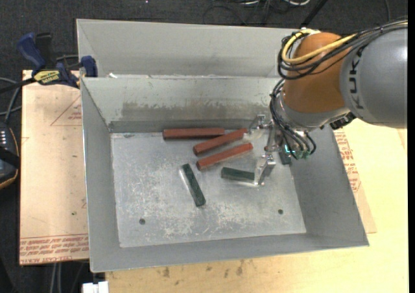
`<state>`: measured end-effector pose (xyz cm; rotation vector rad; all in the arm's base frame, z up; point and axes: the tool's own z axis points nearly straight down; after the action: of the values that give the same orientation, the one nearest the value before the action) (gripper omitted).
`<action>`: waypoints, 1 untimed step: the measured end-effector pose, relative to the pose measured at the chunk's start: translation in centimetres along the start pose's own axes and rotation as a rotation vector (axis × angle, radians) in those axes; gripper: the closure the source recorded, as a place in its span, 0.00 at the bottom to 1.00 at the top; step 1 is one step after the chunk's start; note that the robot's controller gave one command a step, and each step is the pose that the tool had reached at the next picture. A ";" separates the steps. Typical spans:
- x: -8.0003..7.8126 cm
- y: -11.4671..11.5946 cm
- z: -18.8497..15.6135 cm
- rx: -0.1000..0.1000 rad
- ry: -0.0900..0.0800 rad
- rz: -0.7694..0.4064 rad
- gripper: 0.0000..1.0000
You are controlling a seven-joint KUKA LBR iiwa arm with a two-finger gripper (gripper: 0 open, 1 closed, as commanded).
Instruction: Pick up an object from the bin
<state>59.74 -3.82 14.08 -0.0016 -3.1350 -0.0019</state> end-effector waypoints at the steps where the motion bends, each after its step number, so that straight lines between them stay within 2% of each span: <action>1: -0.2 0.0 -0.5 0.000 -0.008 -0.001 0.00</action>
Offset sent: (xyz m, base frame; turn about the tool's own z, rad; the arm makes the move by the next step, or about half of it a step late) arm -0.0275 0.0119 -0.0708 -0.0528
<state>59.92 -3.82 14.54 -0.0007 -3.1429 -0.0012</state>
